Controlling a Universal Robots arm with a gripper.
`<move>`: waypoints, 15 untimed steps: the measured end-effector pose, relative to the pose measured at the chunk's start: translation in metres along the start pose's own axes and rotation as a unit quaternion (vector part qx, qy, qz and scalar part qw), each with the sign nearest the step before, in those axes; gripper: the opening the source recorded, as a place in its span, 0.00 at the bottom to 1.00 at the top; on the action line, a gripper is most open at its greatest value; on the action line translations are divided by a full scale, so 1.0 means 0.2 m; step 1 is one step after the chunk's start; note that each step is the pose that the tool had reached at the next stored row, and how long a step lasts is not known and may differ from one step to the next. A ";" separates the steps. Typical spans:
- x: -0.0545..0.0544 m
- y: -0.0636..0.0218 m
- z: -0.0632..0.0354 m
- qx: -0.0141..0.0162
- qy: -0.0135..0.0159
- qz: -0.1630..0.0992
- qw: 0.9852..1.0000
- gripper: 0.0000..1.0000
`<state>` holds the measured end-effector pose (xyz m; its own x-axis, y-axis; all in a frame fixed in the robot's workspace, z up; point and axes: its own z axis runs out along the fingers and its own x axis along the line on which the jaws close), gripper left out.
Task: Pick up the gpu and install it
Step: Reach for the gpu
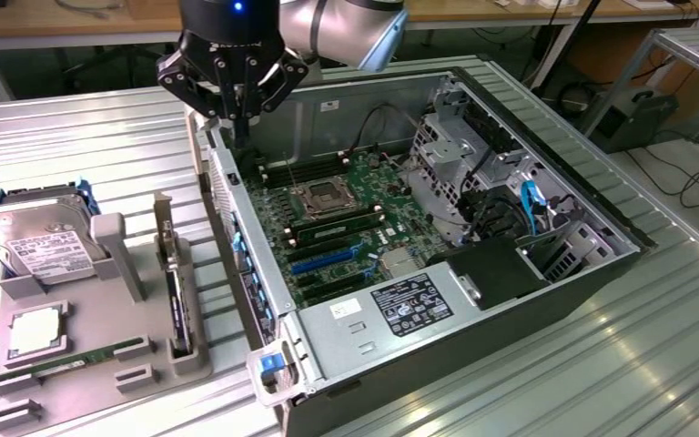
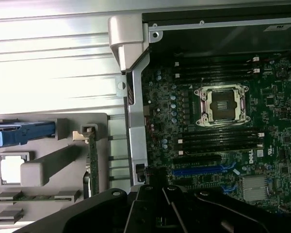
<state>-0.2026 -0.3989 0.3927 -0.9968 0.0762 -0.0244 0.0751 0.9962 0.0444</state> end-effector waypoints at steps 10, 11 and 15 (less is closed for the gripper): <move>0.02 -0.001 0.001 0.000 0.000 0.000 1.000 0.11; 0.02 -0.001 0.001 0.000 0.000 0.000 1.000 0.11; 0.02 -0.002 0.001 0.000 0.000 0.000 1.000 0.11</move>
<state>-0.2074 -0.3989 0.3924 -0.9968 0.0762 -0.0245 0.0751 0.9962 0.0444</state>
